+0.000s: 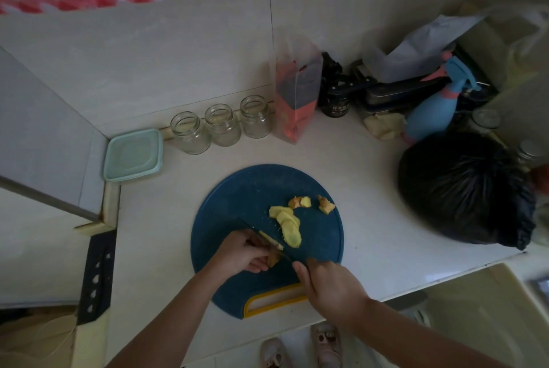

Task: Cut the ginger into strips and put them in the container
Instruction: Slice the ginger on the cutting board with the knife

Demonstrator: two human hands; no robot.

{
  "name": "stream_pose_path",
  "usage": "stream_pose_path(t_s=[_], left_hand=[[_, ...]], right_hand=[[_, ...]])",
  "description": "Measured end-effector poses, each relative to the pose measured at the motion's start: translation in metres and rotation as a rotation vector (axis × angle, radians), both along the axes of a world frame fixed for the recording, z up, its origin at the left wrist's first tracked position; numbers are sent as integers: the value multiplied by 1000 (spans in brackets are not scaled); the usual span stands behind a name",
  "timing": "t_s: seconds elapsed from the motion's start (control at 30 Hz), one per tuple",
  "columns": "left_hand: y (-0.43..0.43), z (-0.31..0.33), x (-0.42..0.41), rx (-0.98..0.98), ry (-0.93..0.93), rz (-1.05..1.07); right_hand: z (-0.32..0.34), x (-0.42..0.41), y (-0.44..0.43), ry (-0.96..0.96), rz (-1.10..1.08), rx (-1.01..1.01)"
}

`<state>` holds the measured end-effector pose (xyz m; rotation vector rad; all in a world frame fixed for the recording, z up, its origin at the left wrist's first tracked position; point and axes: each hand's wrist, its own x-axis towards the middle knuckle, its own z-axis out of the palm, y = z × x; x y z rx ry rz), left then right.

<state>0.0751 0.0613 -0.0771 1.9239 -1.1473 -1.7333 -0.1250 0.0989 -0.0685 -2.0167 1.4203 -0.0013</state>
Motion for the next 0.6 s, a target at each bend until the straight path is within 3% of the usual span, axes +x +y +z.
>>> stream_pose_path(t_s=[0.6], left_hand=[[-7, -13, 9, 47, 85, -12]], right_hand=[[4, 13, -14, 3, 8, 123]])
